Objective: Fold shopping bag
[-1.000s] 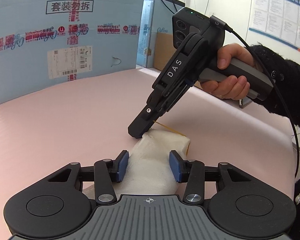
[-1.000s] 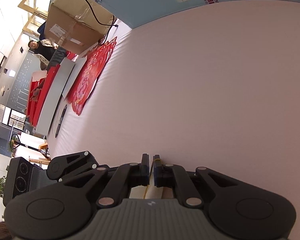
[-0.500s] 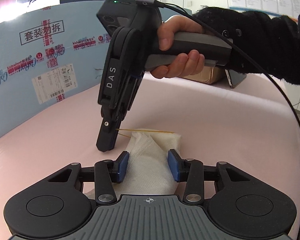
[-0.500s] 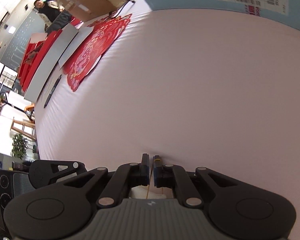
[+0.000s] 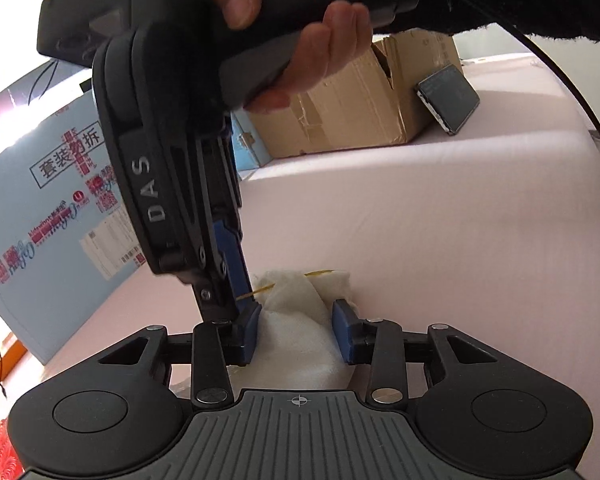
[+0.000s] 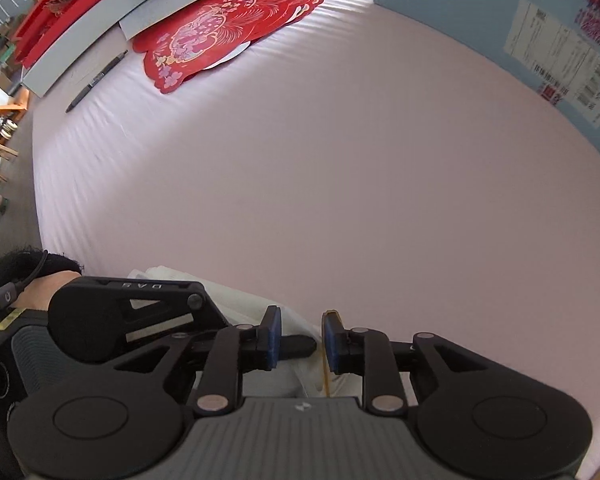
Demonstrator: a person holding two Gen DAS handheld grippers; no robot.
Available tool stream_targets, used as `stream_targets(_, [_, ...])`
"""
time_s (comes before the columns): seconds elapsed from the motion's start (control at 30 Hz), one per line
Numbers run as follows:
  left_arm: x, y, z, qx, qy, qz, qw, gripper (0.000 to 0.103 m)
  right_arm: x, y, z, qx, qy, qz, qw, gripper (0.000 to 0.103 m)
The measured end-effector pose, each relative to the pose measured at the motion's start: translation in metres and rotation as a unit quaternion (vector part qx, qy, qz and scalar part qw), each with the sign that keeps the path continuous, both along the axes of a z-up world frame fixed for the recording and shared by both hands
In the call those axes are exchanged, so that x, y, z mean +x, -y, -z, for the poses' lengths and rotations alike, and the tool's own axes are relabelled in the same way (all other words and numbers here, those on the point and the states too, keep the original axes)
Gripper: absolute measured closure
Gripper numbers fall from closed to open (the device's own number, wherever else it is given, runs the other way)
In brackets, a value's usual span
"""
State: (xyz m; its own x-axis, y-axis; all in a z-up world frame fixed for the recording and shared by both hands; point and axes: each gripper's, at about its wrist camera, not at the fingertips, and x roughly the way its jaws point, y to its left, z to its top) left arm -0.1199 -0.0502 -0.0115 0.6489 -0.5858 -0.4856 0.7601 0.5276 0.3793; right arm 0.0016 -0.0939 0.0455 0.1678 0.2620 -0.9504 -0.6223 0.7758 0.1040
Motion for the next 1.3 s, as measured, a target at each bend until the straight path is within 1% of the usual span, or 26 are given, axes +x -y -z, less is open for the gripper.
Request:
stream_targets(0.03, [0.003, -0.002, 0.0, -0.006, -0.009, -0.001, 0.9999, 0.064, -0.003, 0.003, -0.005, 0.001, 0.008, -0.001, 1.0, 0.069])
stream_targets(0.07, [0.005, -0.005, -0.001, -0.011, -0.017, -0.003, 0.9998, 0.064, -0.005, 0.006, -0.011, 0.01, 0.012, -0.002, 1.0, 0.058])
stream_targets(0.1, [0.007, -0.007, -0.001, -0.016, -0.025, -0.003, 0.9996, 0.063, -0.009, 0.01, -0.017, 0.024, 0.016, -0.004, 1.0, 0.052])
stream_targets(0.17, [0.01, -0.013, 0.0, -0.027, -0.034, -0.006, 0.999, 0.063, -0.013, 0.016, -0.023, 0.047, 0.024, -0.003, 0.999, 0.048])
stream_targets(0.27, [0.015, -0.022, 0.0, -0.049, -0.047, -0.026, 0.9974, 0.059, -0.013, 0.042, -0.026, 0.086, 0.059, 0.039, 0.994, 0.048])
stream_targets(0.3, [0.016, -0.025, -0.001, -0.058, -0.052, -0.034, 0.9964, 0.059, -0.013, 0.06, -0.023, 0.107, 0.078, 0.069, 0.989, 0.049])
stream_targets(0.33, [0.018, -0.027, -0.002, -0.062, -0.054, -0.038, 0.9958, 0.059, -0.013, 0.073, -0.016, 0.121, 0.084, 0.092, 0.985, 0.049])
stream_targets(0.4, [0.021, -0.031, -0.003, -0.069, -0.06, -0.044, 0.9948, 0.058, -0.011, 0.094, 0.002, 0.136, 0.082, 0.126, 0.979, 0.058])
stream_targets(0.43, [0.022, -0.031, -0.002, -0.069, -0.061, -0.047, 0.9947, 0.058, -0.01, 0.106, 0.015, 0.141, 0.081, 0.143, 0.976, 0.061])
stream_targets(0.47, [0.022, -0.03, -0.002, -0.066, -0.06, -0.051, 0.9947, 0.058, -0.009, 0.111, 0.025, 0.142, 0.078, 0.154, 0.975, 0.066])
stream_targets(0.5, [0.023, -0.029, -0.001, -0.063, -0.058, -0.055, 0.9948, 0.058, -0.009, 0.113, 0.034, 0.145, 0.072, 0.158, 0.974, 0.074])
stream_targets(0.53, [0.024, -0.028, -0.001, -0.06, -0.057, -0.059, 0.9949, 0.058, -0.009, 0.114, 0.043, 0.15, 0.065, 0.161, 0.973, 0.076])
stream_targets(0.57, [0.024, -0.028, 0.0, -0.055, -0.054, -0.065, 0.9949, 0.057, -0.013, 0.116, 0.048, 0.159, 0.072, 0.157, 0.972, 0.076])
stream_targets(0.63, [0.025, -0.029, 0.001, -0.053, -0.053, -0.075, 0.9944, 0.057, -0.023, 0.119, 0.051, 0.176, 0.076, 0.146, 0.971, 0.078])
stream_targets(0.67, [0.026, -0.031, 0.001, -0.052, -0.054, -0.08, 0.994, 0.057, -0.029, 0.119, 0.052, 0.181, 0.075, 0.142, 0.97, 0.082])
stream_targets(0.77, [0.023, -0.033, 0.003, -0.039, -0.047, -0.083, 0.9946, 0.057, -0.046, 0.118, 0.054, 0.193, 0.069, 0.129, 0.97, 0.088])
stream_targets(0.83, [0.021, -0.035, 0.004, -0.033, -0.044, -0.08, 0.9953, 0.057, -0.059, 0.117, 0.055, 0.202, 0.06, 0.117, 0.97, 0.088])
stream_targets(0.9, [0.02, -0.037, 0.004, -0.031, -0.042, -0.079, 0.9955, 0.057, -0.066, 0.119, 0.056, 0.233, 0.032, 0.105, 0.966, 0.085])
stream_targets(0.93, [0.019, -0.038, 0.004, -0.032, -0.043, -0.079, 0.9955, 0.057, -0.068, 0.12, 0.055, 0.237, 0.03, 0.104, 0.965, 0.083])
stream_targets(1.0, [0.018, -0.039, 0.004, -0.032, -0.042, -0.084, 0.9951, 0.057, -0.066, 0.119, 0.05, 0.227, 0.062, 0.121, 0.964, 0.075])
stream_targets(1.07, [0.016, -0.039, 0.005, -0.033, -0.036, -0.094, 0.9943, 0.057, -0.061, 0.124, 0.046, 0.256, 0.065, 0.128, 0.956, 0.075])
stream_targets(1.13, [0.014, -0.041, 0.007, -0.035, -0.036, -0.102, 0.9935, 0.057, -0.058, 0.129, 0.045, 0.279, 0.072, 0.132, 0.949, 0.072])
stream_targets(1.2, [0.013, -0.042, 0.008, -0.035, -0.039, -0.106, 0.993, 0.057, -0.055, 0.137, 0.044, 0.311, 0.074, 0.138, 0.937, 0.071])
stream_targets(1.27, [0.013, -0.041, 0.009, -0.035, -0.039, -0.108, 0.9928, 0.057, -0.051, 0.143, 0.042, 0.331, 0.082, 0.149, 0.928, 0.069])
stream_targets(1.3, [0.013, -0.041, 0.01, -0.035, -0.039, -0.109, 0.9927, 0.057, -0.046, 0.144, 0.042, 0.332, 0.088, 0.156, 0.926, 0.069])
